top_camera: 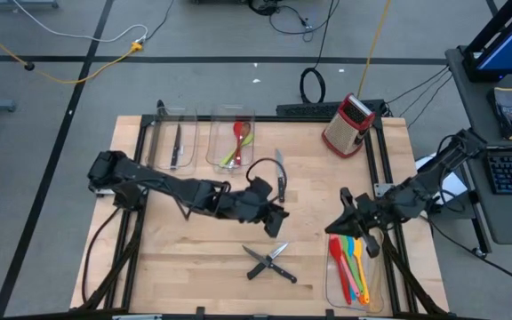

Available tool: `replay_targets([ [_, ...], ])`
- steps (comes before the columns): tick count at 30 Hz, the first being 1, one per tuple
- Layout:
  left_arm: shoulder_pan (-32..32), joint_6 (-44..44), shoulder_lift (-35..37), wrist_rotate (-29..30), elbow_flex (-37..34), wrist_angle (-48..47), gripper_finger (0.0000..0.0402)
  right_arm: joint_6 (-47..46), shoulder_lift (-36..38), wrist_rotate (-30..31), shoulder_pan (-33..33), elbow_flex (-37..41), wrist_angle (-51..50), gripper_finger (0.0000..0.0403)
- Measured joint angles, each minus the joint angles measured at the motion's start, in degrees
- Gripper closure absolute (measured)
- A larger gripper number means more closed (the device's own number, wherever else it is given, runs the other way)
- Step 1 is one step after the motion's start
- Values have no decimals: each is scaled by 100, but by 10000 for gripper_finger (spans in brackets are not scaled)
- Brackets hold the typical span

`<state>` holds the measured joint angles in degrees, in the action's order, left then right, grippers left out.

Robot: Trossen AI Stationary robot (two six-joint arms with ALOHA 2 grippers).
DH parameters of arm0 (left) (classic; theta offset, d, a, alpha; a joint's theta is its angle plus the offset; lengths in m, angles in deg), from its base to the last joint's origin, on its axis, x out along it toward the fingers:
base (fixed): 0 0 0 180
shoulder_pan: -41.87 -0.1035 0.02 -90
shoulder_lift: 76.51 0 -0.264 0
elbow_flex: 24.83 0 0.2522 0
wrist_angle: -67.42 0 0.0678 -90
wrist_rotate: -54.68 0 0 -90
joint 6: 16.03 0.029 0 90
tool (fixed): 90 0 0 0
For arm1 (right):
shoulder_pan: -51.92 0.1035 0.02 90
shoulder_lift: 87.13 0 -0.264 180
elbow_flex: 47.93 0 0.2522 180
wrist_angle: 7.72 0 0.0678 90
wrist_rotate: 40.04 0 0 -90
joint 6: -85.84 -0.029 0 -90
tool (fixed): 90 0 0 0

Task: Pick & Place Kitchen Items
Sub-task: Put the black knife into the top left transparent bin

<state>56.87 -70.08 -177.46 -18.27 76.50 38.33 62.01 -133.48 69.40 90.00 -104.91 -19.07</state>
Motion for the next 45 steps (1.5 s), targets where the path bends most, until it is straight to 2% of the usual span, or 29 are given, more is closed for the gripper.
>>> replay_targets([
  [3, -177, 183, -95, 46, 0, 16, 266, 364, 167, 27, -66, 0, -6, 402],
  [11, -618, 248, -829, 186, 0, 57, 266, 628, 754, 28, -143, -2, -32, 402],
  [19, -1134, -434, -1232, 114, -4, 48, 266, 678, 1102, 1, -142, -4, -116, 401],
  [25, -1267, -684, -1234, 301, -2, 94, 266, 702, 1275, -13, -139, -7, -451, 400],
  [29, -1116, 171, -1030, 63, -5, 740, 266, 671, 1279, 45, -144, -7, -886, 402],
  [33, -896, 1343, -503, -243, 5, 1228, 266, 592, 1062, 303, -387, -9, -1125, 402],
  [39, -621, 2722, 471, -143, -11, 615, 266, 51, 578, 123, -1050, -82, -1261, 402],
  [42, -520, 3003, 845, -8, -168, 494, 266, -122, 273, -158, -1416, -171, -1326, 402],
  [45, -427, 3101, 1257, 152, -611, 515, 266, -262, -80, -345, -1754, -325, -1354, 402],
])
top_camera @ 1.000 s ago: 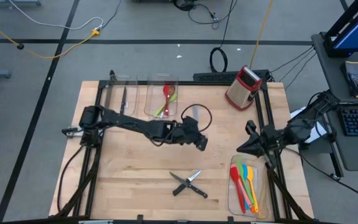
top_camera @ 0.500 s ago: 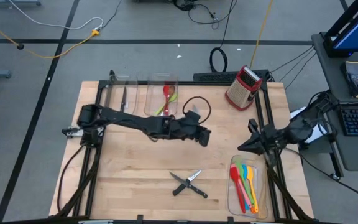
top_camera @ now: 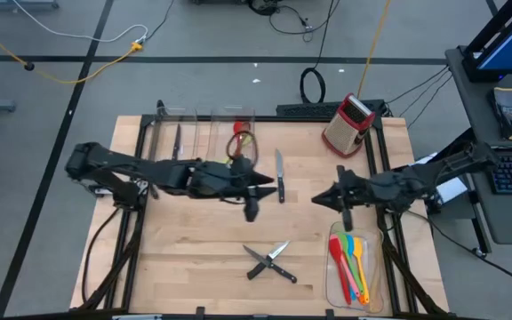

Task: Pick & Place Kitchen Items
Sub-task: Put the black knife into the top left transparent bin

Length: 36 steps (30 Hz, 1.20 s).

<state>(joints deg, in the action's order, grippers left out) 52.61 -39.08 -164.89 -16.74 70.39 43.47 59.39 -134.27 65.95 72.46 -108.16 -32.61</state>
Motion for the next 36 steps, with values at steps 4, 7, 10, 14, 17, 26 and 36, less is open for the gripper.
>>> replay_targets([
  [4, 64, -104, 706, 102, -883, 335, 266, -138, -548, -110, -399, -267, -46, 403],
  [7, 68, -81, 1317, 103, -1626, 510, 266, -295, -1006, -127, -717, -520, -50, 403],
  [10, 68, -25, 1915, -45, -2233, 757, 266, -488, -1499, -129, -1001, -786, -211, 403],
  [14, 92, 128, 2706, -205, -2887, 750, 266, -774, -2086, -304, -1382, -1165, -529, 403],
  [17, 97, 324, 3273, -328, -3248, 776, 266, -888, -2474, -747, -1717, -1324, -675, 403],
  [26, 101, 494, 4626, -371, -4062, 571, 266, -996, -3333, -1340, -2552, -1356, -868, 401],
  [36, 101, 518, 5030, -525, -4310, 438, 266, -1667, -4104, -1922, -3129, -1358, -887, 314],
])
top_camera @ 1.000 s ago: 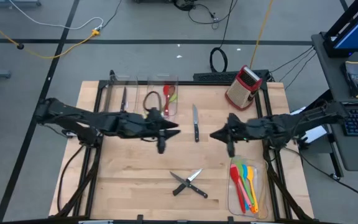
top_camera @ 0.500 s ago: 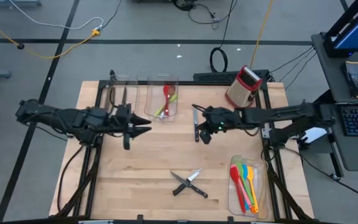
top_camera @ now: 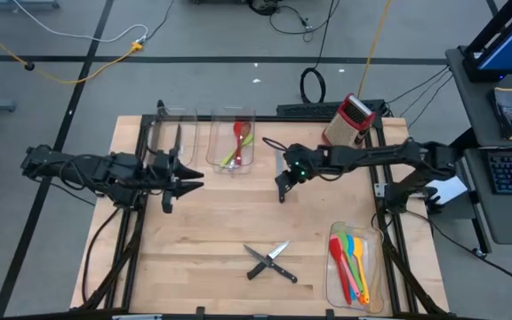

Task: Pick & Place Kitchen Items
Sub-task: Put the black knife into the top left transparent bin

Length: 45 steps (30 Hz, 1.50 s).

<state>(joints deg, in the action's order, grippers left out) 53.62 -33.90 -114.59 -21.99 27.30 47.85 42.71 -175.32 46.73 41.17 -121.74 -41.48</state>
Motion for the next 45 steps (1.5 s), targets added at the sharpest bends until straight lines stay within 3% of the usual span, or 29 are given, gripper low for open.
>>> replay_targets([
  [6, -2, -50, -2, -1, -3, -225, 266, -16, -392, -6, -22, 0, 62, 248],
  [11, -4, -41, -2, -1, -3, -220, 266, -22, -710, -14, -19, 0, 227, 222],
  [26, -4, 17, -2, -1, -3, -231, 266, -65, -839, -284, -348, 0, 194, 238],
  [34, -4, 45, -2, -1, -3, -234, 266, -112, -859, -135, -429, 0, 221, 239],
  [45, -4, 40, -11, 0, -3, -222, 266, -583, -1754, -299, -387, -33, 363, 239],
])
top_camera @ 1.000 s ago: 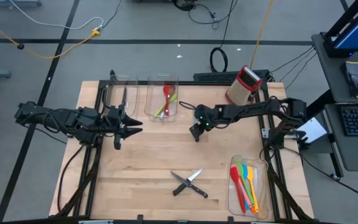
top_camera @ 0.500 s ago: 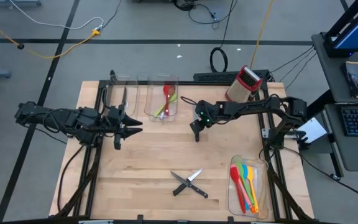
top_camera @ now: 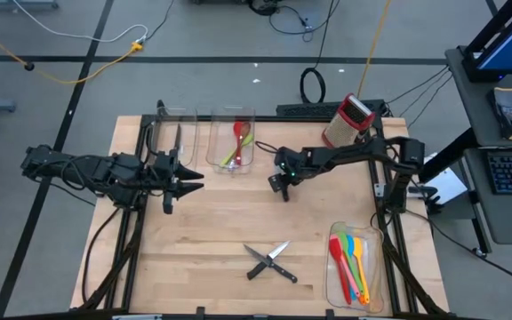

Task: Pick & Place Kitchen Items
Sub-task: Put the black knife into the top left transparent bin

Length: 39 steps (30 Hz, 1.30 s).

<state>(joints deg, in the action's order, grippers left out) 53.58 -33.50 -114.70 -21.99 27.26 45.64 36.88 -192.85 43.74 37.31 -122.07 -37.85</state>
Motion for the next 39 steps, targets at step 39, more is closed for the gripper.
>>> replay_targets([
  [39, 4, -147, -4, -28, 2, -38, 266, -866, 1190, 1138, 181, 44, -762, 331],
])
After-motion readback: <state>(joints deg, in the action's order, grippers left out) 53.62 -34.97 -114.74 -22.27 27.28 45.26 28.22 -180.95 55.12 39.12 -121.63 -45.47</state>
